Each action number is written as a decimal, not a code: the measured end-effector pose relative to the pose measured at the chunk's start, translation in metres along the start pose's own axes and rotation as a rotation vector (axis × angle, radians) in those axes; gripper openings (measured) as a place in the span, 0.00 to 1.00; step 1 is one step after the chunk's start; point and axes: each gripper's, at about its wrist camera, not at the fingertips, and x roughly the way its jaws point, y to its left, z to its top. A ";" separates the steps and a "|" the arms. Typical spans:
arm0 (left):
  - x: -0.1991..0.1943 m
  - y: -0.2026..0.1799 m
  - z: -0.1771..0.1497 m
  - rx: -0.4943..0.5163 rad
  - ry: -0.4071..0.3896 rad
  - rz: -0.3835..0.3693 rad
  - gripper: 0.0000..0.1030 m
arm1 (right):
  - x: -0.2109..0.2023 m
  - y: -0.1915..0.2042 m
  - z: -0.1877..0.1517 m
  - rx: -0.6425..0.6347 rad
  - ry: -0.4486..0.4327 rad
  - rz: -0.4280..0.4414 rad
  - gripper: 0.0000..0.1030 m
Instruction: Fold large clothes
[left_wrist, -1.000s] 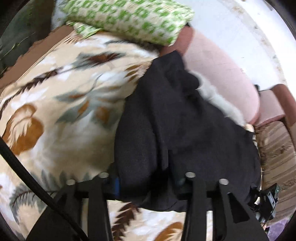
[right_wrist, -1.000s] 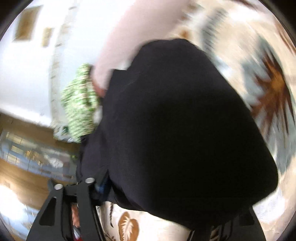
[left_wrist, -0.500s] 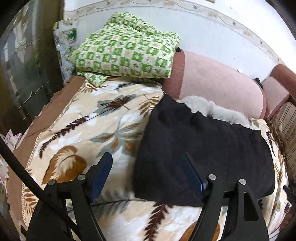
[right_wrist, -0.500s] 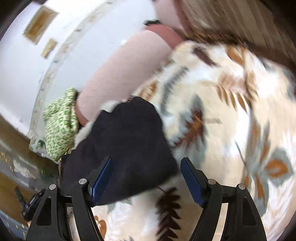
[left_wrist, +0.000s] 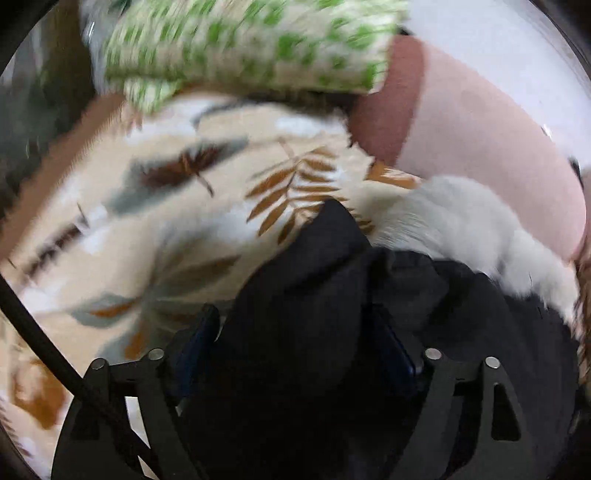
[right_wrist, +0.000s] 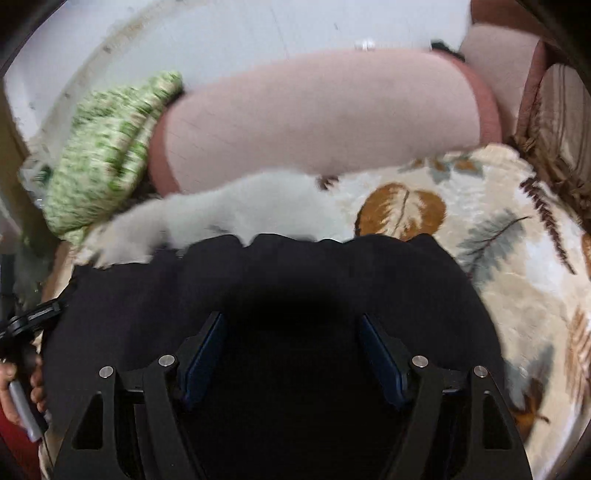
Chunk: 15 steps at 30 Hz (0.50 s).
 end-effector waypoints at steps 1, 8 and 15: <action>0.011 0.011 0.002 -0.057 0.019 -0.037 0.92 | 0.013 -0.004 0.003 0.012 0.019 0.013 0.78; 0.038 0.026 0.003 -0.161 0.075 -0.148 0.98 | 0.051 -0.020 0.014 0.076 0.033 0.126 0.91; -0.046 0.017 -0.019 -0.064 -0.074 -0.057 0.94 | 0.006 -0.006 0.006 0.068 -0.007 -0.017 0.90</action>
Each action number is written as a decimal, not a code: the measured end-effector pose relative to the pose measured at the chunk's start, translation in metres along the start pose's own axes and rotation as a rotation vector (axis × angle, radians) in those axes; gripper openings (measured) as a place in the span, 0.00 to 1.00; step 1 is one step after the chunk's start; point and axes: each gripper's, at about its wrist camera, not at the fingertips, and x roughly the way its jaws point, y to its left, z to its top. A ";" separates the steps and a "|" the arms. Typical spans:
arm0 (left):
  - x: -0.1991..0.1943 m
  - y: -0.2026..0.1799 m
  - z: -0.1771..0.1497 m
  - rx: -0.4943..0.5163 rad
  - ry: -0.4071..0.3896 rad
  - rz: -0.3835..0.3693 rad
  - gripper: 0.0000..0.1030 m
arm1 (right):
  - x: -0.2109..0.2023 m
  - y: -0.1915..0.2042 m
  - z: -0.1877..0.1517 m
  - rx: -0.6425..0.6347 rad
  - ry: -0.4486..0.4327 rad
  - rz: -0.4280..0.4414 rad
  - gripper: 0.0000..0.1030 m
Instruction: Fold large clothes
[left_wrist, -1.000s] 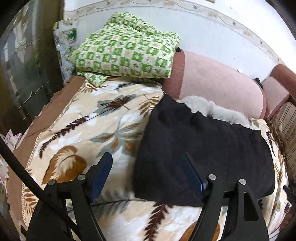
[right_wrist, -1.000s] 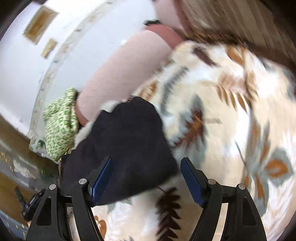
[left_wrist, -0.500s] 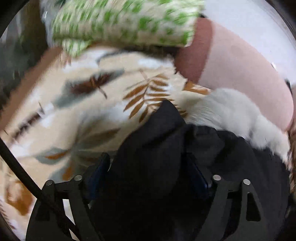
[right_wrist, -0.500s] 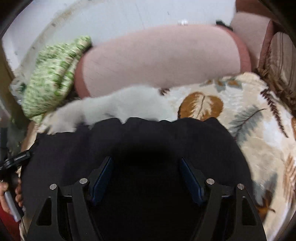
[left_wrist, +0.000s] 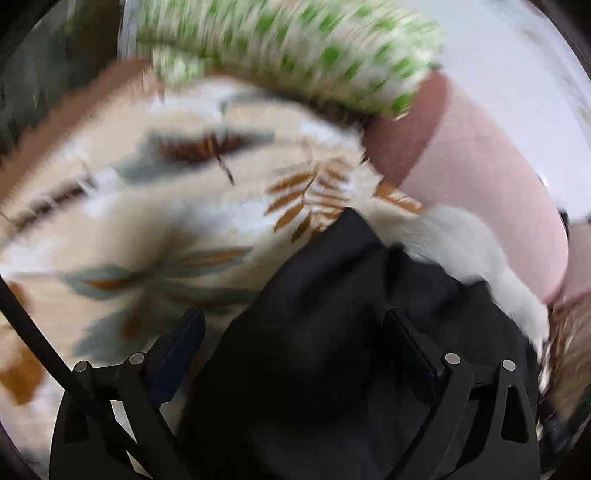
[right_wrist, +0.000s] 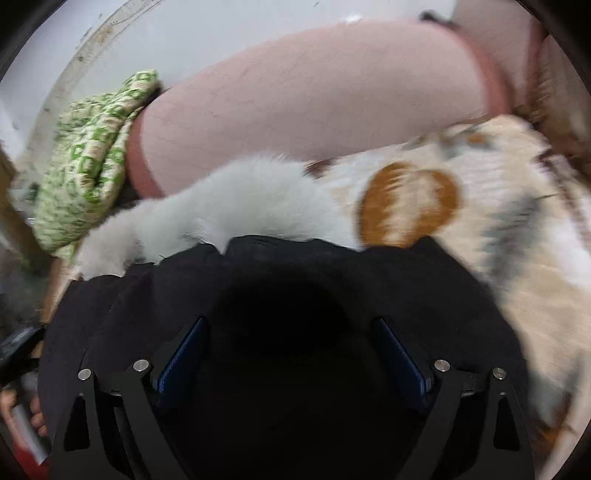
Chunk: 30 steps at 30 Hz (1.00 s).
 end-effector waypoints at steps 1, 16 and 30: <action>-0.028 -0.007 -0.010 0.060 -0.059 0.032 0.94 | -0.020 0.001 -0.006 0.003 -0.033 0.011 0.90; -0.261 -0.061 -0.207 0.354 -0.460 -0.076 0.95 | -0.271 -0.014 -0.197 0.102 -0.292 -0.034 0.91; -0.310 -0.098 -0.300 0.501 -0.446 -0.299 0.95 | -0.347 -0.016 -0.248 0.117 -0.410 -0.159 0.91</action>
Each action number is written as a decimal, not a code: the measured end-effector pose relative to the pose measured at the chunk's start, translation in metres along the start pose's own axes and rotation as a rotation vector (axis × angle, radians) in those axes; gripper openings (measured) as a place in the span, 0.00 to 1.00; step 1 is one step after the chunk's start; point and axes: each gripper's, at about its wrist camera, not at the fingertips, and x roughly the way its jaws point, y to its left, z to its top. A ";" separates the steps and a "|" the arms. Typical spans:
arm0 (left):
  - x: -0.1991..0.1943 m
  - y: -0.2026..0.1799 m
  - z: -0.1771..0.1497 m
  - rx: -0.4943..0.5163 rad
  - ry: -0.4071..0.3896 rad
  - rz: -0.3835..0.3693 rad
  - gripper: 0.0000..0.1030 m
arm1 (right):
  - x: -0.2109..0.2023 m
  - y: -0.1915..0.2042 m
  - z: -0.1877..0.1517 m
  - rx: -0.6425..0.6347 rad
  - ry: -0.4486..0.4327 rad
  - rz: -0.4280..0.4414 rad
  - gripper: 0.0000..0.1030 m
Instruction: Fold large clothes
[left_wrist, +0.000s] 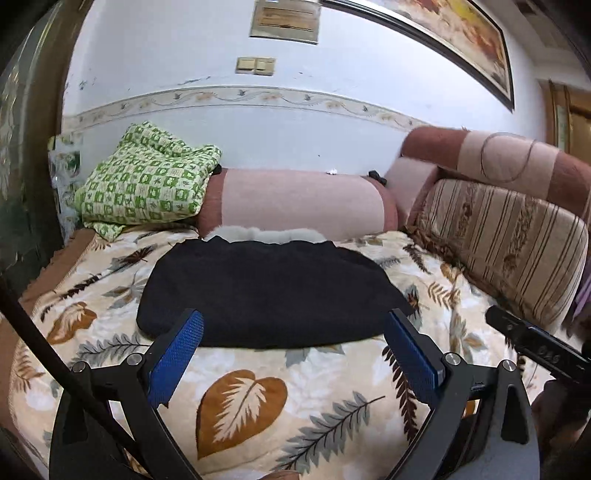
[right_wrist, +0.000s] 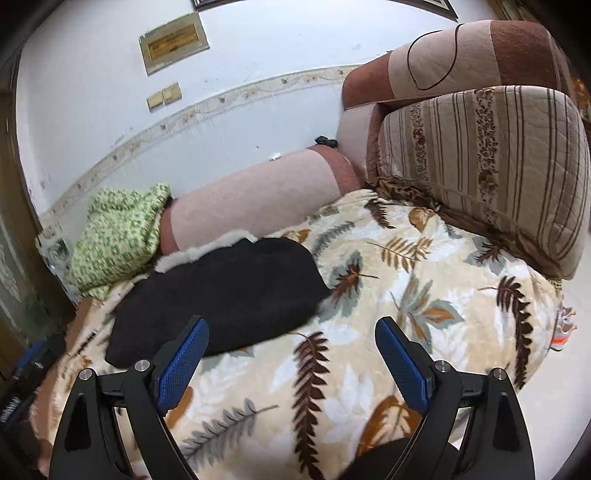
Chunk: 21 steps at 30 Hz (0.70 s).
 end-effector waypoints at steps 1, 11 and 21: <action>-0.003 -0.002 0.001 0.002 -0.011 0.000 0.95 | 0.004 0.000 -0.001 0.000 0.016 -0.007 0.91; -0.003 -0.007 -0.010 -0.017 0.035 -0.020 0.95 | 0.012 -0.011 -0.011 0.083 0.063 0.001 0.91; 0.003 -0.018 -0.018 0.032 0.039 -0.013 0.95 | 0.025 -0.011 -0.018 0.088 0.098 -0.015 0.91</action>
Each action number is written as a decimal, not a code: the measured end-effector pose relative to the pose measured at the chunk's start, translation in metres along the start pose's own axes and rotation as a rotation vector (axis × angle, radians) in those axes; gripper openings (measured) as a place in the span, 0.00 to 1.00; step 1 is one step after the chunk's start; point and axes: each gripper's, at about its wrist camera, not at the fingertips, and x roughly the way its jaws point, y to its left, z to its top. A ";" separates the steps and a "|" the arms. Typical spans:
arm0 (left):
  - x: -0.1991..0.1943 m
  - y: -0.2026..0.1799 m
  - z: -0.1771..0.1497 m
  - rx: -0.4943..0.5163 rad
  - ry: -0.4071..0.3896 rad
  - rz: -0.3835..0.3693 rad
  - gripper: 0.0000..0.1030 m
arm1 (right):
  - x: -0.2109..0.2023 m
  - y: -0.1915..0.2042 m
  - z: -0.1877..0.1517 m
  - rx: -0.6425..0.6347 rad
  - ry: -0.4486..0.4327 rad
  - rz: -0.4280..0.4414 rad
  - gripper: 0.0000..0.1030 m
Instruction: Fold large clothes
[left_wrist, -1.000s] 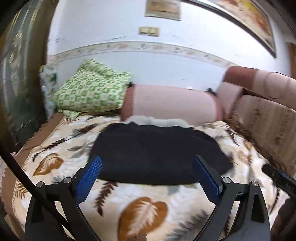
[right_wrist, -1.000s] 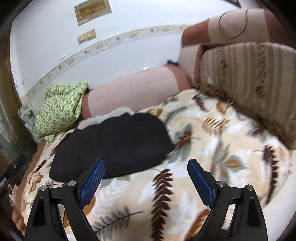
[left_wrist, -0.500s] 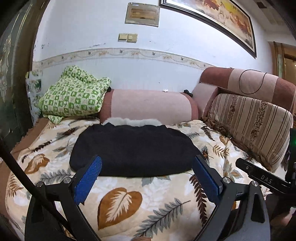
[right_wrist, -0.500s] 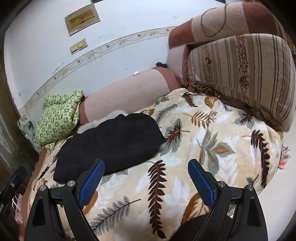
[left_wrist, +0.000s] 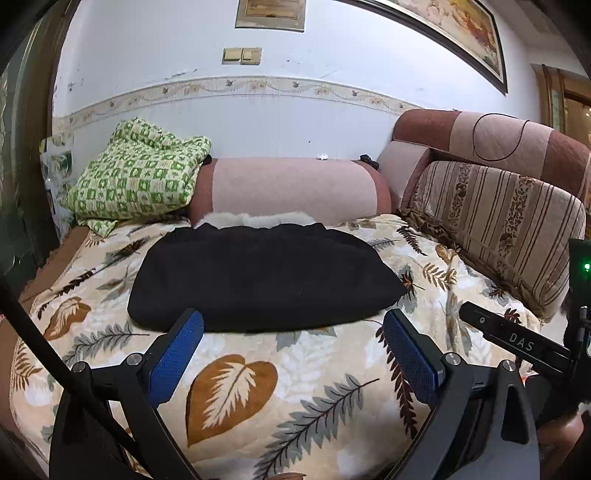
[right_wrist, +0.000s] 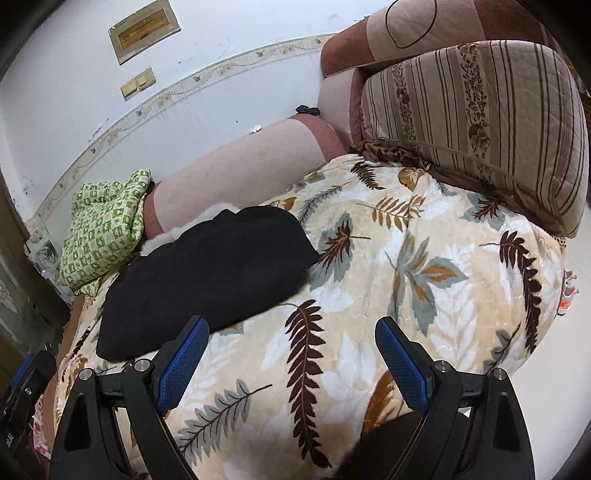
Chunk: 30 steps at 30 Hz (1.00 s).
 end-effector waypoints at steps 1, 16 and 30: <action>0.000 -0.001 0.000 0.003 0.001 -0.001 0.95 | 0.001 0.000 -0.001 -0.003 0.001 -0.003 0.91; 0.012 0.011 -0.005 -0.025 -0.006 0.050 0.95 | 0.020 0.009 -0.011 -0.053 0.024 -0.045 0.91; 0.005 -0.013 -0.008 0.057 -0.023 -0.098 0.97 | 0.023 0.008 -0.005 -0.099 -0.007 -0.089 0.91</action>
